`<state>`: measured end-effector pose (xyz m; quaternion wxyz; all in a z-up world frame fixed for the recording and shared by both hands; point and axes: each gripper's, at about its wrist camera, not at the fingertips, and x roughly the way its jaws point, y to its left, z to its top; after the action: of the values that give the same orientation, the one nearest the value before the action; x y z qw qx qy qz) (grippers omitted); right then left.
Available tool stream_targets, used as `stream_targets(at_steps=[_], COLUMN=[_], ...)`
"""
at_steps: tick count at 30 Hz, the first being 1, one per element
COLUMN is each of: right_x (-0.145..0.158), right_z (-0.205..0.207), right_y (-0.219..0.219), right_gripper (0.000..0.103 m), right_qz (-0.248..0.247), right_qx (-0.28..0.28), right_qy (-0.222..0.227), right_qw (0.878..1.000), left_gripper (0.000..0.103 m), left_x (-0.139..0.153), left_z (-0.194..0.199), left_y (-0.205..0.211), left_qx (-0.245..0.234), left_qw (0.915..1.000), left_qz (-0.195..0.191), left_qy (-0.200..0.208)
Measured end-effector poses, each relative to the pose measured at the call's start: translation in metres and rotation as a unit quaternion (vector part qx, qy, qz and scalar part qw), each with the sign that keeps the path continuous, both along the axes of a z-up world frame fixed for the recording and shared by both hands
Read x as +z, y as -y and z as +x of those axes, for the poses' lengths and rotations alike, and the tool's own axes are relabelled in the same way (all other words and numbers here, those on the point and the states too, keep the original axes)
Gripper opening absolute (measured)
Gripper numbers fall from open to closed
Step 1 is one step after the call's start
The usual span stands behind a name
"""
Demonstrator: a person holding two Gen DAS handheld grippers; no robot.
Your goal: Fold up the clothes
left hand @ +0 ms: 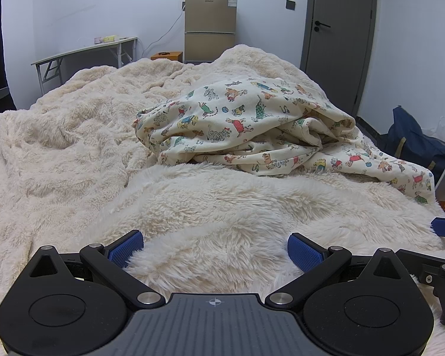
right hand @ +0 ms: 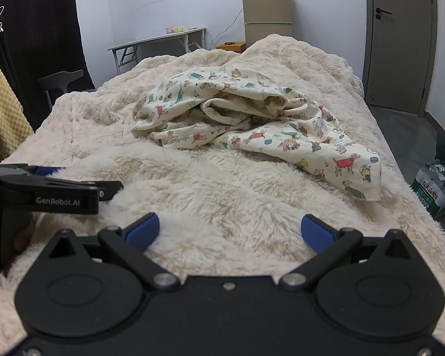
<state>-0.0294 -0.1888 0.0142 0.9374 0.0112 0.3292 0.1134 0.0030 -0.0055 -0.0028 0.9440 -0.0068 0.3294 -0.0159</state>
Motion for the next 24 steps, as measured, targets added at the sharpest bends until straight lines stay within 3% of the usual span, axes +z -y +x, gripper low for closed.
stream_targets(at_steps=[5,10,15,18,24], right_x=[0.000,0.000,0.001,0.003,0.011], right_z=[-0.001,-0.001,-0.003,-0.003,-0.003], right_y=[-0.001,-0.001,0.000,-0.002,0.001], right_gripper=[0.103,0.103,0.103,0.103,0.102], right_qz=[-0.001,-0.001,0.002,0.000,0.016], right_qx=[0.001,0.001,-0.003,0.000,0.016], right_qy=[-0.001,0.000,0.003,0.005,0.010], right_qw=[1.000,1.000,1.000,1.000,1.000], left_gripper=[0.103,0.103,0.103,0.103,0.103], left_x=[0.007,0.025,0.021,0.021,0.012], left_z=[0.000,-0.005,0.001,0.003,-0.007], left_y=[-0.006,-0.019,-0.017,-0.011,0.007], left_qx=[-0.005,-0.009,-0.047,-0.054,-0.049], left_qw=[0.9998,0.9967,0.9956,0.9966,0.9973], left_qz=[-0.018,-0.047,-0.066,-0.050,0.008], left_qy=[0.012,0.066,0.046,0.036,0.055])
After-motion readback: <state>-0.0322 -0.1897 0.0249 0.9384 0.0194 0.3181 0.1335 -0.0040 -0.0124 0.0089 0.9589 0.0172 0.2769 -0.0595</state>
